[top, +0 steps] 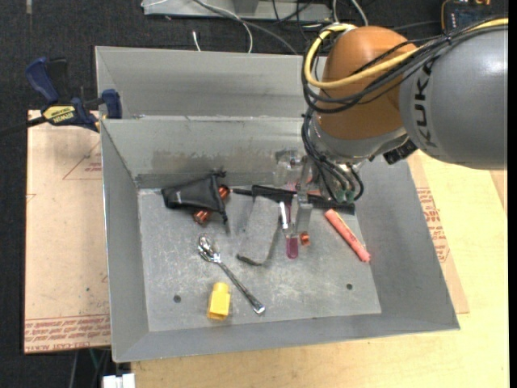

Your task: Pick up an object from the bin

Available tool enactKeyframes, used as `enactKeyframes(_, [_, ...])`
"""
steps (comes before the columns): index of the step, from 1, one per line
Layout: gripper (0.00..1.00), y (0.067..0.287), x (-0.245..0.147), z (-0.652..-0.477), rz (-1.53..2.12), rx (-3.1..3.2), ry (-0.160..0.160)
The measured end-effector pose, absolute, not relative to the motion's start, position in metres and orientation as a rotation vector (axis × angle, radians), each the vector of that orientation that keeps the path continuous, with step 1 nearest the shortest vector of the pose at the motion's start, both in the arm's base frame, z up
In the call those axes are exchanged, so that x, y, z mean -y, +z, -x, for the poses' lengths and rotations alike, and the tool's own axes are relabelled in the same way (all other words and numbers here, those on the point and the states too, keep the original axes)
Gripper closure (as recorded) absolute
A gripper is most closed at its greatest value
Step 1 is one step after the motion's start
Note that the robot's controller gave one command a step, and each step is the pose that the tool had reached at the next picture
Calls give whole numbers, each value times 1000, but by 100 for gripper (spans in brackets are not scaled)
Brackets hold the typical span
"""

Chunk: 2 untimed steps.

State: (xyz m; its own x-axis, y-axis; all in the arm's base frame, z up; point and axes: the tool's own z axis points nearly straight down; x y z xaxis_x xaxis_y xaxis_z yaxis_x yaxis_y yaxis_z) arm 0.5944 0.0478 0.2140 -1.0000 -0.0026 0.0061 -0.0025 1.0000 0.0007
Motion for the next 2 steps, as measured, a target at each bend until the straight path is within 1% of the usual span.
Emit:
enactKeyframes(1, [0,219,-47,-596,-1,3143,-2])
enactKeyframes(2, [0,210,-148,-612,-124,3143,-4])
